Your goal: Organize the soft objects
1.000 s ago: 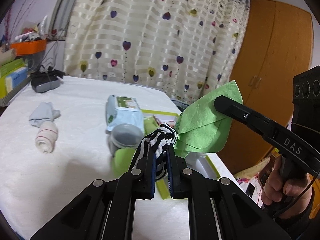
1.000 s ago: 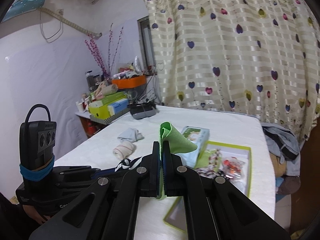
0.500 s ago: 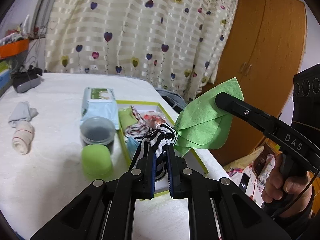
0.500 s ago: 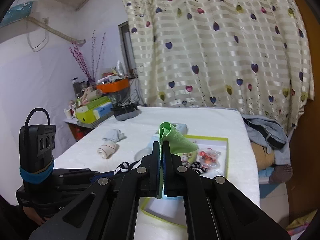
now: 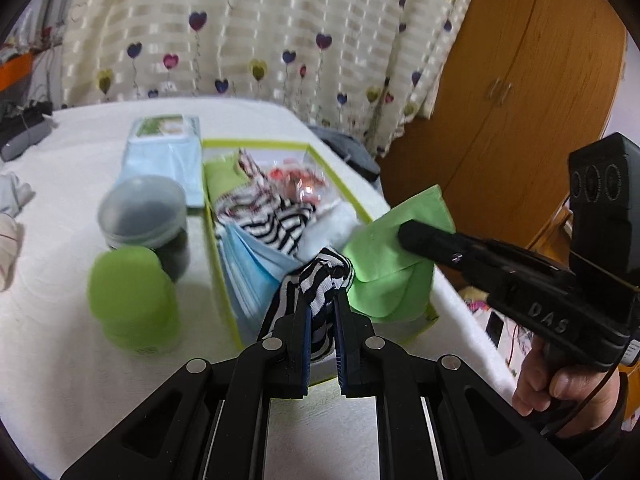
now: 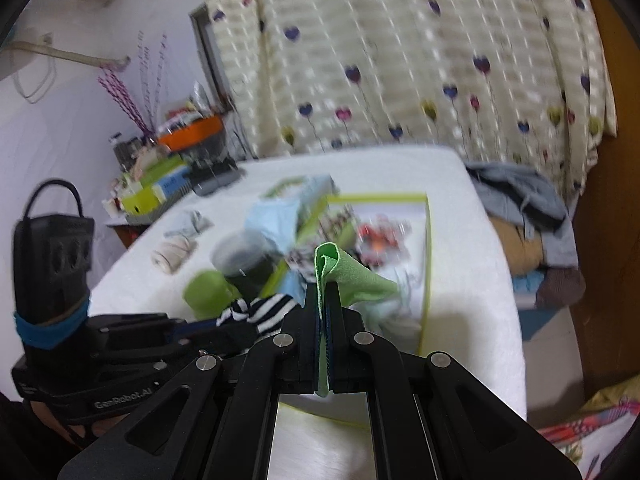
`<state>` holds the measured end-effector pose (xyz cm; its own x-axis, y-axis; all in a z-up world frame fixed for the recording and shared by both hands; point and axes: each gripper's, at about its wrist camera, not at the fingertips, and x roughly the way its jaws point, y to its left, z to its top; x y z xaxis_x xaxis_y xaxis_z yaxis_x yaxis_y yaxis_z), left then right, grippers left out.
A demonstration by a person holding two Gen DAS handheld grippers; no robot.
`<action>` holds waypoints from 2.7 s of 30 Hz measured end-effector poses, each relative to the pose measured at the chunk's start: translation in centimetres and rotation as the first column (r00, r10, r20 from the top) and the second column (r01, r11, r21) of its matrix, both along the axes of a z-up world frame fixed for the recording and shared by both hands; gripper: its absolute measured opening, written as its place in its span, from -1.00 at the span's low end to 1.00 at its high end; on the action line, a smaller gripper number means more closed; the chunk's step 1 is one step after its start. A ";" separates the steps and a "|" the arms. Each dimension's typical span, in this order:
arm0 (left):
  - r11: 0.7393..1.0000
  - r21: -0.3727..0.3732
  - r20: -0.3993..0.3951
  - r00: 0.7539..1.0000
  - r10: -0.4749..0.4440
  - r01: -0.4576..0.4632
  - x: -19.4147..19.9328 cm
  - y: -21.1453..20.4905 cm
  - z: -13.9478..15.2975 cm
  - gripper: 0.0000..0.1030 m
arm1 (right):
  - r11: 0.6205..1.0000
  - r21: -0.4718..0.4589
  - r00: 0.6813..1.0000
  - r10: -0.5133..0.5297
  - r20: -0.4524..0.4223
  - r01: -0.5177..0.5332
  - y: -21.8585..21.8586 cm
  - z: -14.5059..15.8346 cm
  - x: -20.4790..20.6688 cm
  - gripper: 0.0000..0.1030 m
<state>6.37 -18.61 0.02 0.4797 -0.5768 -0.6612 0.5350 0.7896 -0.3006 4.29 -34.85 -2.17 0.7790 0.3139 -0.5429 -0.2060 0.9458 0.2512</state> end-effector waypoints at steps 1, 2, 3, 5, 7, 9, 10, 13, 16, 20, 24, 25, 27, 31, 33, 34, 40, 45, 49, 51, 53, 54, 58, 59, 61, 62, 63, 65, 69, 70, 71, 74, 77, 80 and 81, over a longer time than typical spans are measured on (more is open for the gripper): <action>1.000 0.008 -0.009 1.000 -0.005 0.005 0.1 -0.2 -0.3 -0.82 | 1.000 0.000 1.000 0.000 -0.014 0.000 -0.1 -0.4 0.2 -0.96; 1.000 0.013 -0.016 1.000 -0.008 0.008 0.3 -0.4 -0.6 -0.82 | 1.000 -0.003 1.000 -0.003 -0.031 0.003 -0.2 -1.0 0.4 -0.96; 1.000 0.022 -0.024 1.000 -0.011 0.011 0.5 -0.7 -0.9 -0.82 | 1.000 -0.008 0.999 -0.006 -0.046 0.005 -0.3 -1.4 0.6 -0.96; 0.999 0.034 -0.038 0.999 -0.011 0.013 1.0 -1.0 -1.4 -0.82 | 1.000 -0.015 0.998 -0.007 -0.069 0.006 -0.4 -2.2 1.1 -0.96; 0.999 0.043 -0.048 0.999 -0.017 0.019 1.2 -1.3 -1.9 -0.82 | 1.000 -0.018 0.996 0.001 -0.086 -0.002 -0.3 -2.7 1.5 -0.96; 0.998 0.054 -0.061 0.998 -0.020 0.024 1.5 -1.6 -2.4 -0.82 | 1.000 -0.029 0.995 0.005 -0.101 -0.008 -0.2 -3.1 1.7 -0.96; 0.998 0.057 -0.067 0.997 -0.024 0.027 1.6 -1.8 -2.6 -0.82 | 1.000 -0.028 0.994 0.007 -0.108 -0.010 -0.2 -3.3 1.9 -0.96; 0.998 0.061 -0.082 0.996 -0.028 0.033 1.7 -2.0 -3.2 -0.82 | 1.000 -0.021 0.992 0.011 -0.128 -0.014 -0.3 -3.8 2.1 -0.96; 0.998 0.046 -0.081 0.996 -0.032 0.035 1.3 -1.8 -2.9 -0.66 | 0.999 -0.032 0.992 0.012 -0.124 -0.016 -0.3 -3.4 1.7 -0.93; 0.999 0.016 -0.070 0.997 -0.031 0.032 0.7 -1.1 -2.2 -0.55 | 0.997 -0.062 0.996 0.031 -0.086 -0.036 0.2 -2.2 0.4 -0.39; 1.000 -0.007 -0.040 0.999 -0.029 0.029 -0.1 -0.3 -1.1 -0.52 | 0.997 -0.068 0.998 0.032 -0.054 -0.036 0.7 -1.2 -0.8 -0.15; 1.000 -0.012 -0.033 0.999 -0.029 0.029 -0.2 -0.1 -0.8 -0.52 | 0.997 -0.069 0.998 0.028 -0.049 -0.031 0.7 -1.0 -0.8 -0.15; 0.999 -0.024 -0.018 0.999 -0.027 0.026 -0.6 0.3 -0.2 -0.52 | 0.997 -0.070 0.999 0.016 -0.039 -0.019 0.7 -0.6 -1.1 -0.15; 0.999 -0.052 0.011 1.000 -0.012 0.013 -1.4 1.4 1.0 -0.51 | 0.998 -0.059 1.000 -0.003 0.007 0.004 0.5 0.7 -2.2 -0.15; 0.998 -0.063 0.025 1.000 -0.002 0.003 -1.5 1.9 1.4 -0.51 | 0.998 -0.056 1.000 -0.003 0.026 0.005 0.6 1.2 -2.5 -0.15; 0.998 -0.064 0.030 1.000 0.003 -0.001 -1.5 2.1 1.5 -0.51 | 0.998 -0.057 1.000 -0.003 0.027 0.004 0.6 1.2 -2.5 -0.15; 0.997 -0.068 0.053 0.998 0.037 -0.033 -2.0 3.5 1.8 -0.51 | 0.999 -0.049 0.999 0.021 0.025 -0.020 1.6 1.0 -2.7 -0.15; 0.995 -0.071 0.068 0.994 0.080 -0.075 -2.4 4.9 1.8 -0.51 | 0.997 -0.071 0.999 0.029 0.043 -0.026 2.8 1.3 -3.0 -0.15; 0.992 -0.070 0.088 0.989 0.115 -0.109 -2.8 5.9 2.1 -0.51 | 0.998 -0.060 0.997 0.040 0.071 -0.036 3.6 1.4 -3.1 -0.14; 0.990 -0.067 0.095 0.987 0.133 -0.127 -2.9 6.3 2.2 -0.51 | 0.997 -0.063 0.996 0.046 0.078 -0.041 4.0 1.5 -3.2 -0.03; 0.987 -0.066 0.101 0.984 0.150 -0.144 -2.9 6.8 2.2 -0.51 | 0.997 -0.065 0.994 0.056 0.089 -0.050 4.4 1.6 -3.2 -0.03; 0.986 -0.065 0.103 0.981 0.162 -0.156 -2.9 7.1 2.3 -0.51 | 0.996 -0.065 0.994 0.063 0.093 -0.057 4.6 1.7 -3.2 -0.03; 0.980 -0.060 0.117 0.973 0.198 -0.192 -3.0 8.4 2.4 -0.51 | 0.994 -0.058 0.991 0.096 0.094 -0.090 5.6 1.8 -3.3 -0.03; 0.978 -0.060 0.118 0.972 0.204 -0.198 -3.0 8.6 2.4 -0.51 | 0.993 -0.059 0.990 0.105 0.092 -0.100 5.9 1.8 -3.3 -0.02; 0.976 -0.063 0.117 0.970 0.213 -0.207 -3.0 9.0 2.4 -0.51 | 0.992 -0.060 0.989 0.120 0.087 -0.115 6.3 1.7 -3.2 -0.02; 0.974 -0.062 0.117 0.968 0.222 -0.216 -3.0 9.4 2.4 -0.51 | 0.991 -0.061 0.989 0.126 0.084 -0.121 6.5 1.8 -3.2 -0.02; 0.973 -0.063 0.115 0.966 0.230 -0.224 -3.0 9.6 2.3 -0.51 | 0.990 -0.062 0.988 0.131 0.082 -0.126 6.7 1.8 -3.2 -0.02; 0.969 -0.064 0.112 0.963 0.243 -0.237 -2.8 10.1 2.3 -0.51 | 0.989 -0.069 0.988 0.135 0.078 -0.130 6.9 1.8 -3.1 -0.02; 0.962 -0.063 0.113 0.956 0.272 -0.267 -2.6 10.9 2.4 -0.51 | 0.989 -0.071 0.988 0.137 0.068 -0.132 7.2 1.7 -2.9 -0.02; 0.960 -0.062 0.113 0.954 0.278 -0.272 -2.5 11.1 2.4 -0.51 | 0.989 -0.072 0.988 0.135 0.069 -0.130 7.3 1.7 -2.9 -0.02; 0.959 -0.062 0.114 0.953 0.282 -0.277 -2.5 11.2 2.4 -0.51 | 0.989 -0.072 0.988 0.136 0.069 -0.131 7.3 1.8 -2.9 -0.02; 0.955 -0.062 0.112 0.948 0.297 -0.292 -2.3 11.6 2.4 -0.51 | 0.989 -0.076 0.989 0.135 0.066 -0.130 7.3 1.7 -2.7 -0.02; 0.951 -0.061 0.112 0.945 0.307 -0.302 -2.2 11.9 2.4 -0.51 | 0.988 -0.089 0.990 0.132 0.045 -0.128 7.9 1.5 -2.0 -0.02; 0.948 -0.059 0.112 0.942 0.318 -0.313 -2.1 12.3 2.4 -0.51 | 0.986 -0.091 0.989 0.145 0.038 -0.141 8.6 1.6 -1.6 -0.02; 0.947 -0.058 0.112 0.941 0.320 -0.315 -2.1 12.5 2.3 -0.51 | 0.985 -0.093 0.988 0.151 0.038 -0.147 9.0 1.7 -1.5 -0.02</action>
<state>4.30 -6.13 2.35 0.7153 -0.4054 -0.5692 0.2919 0.9134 -0.2838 2.83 -25.87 -0.50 0.7513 0.3802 -0.5394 -0.3558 0.9218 0.1542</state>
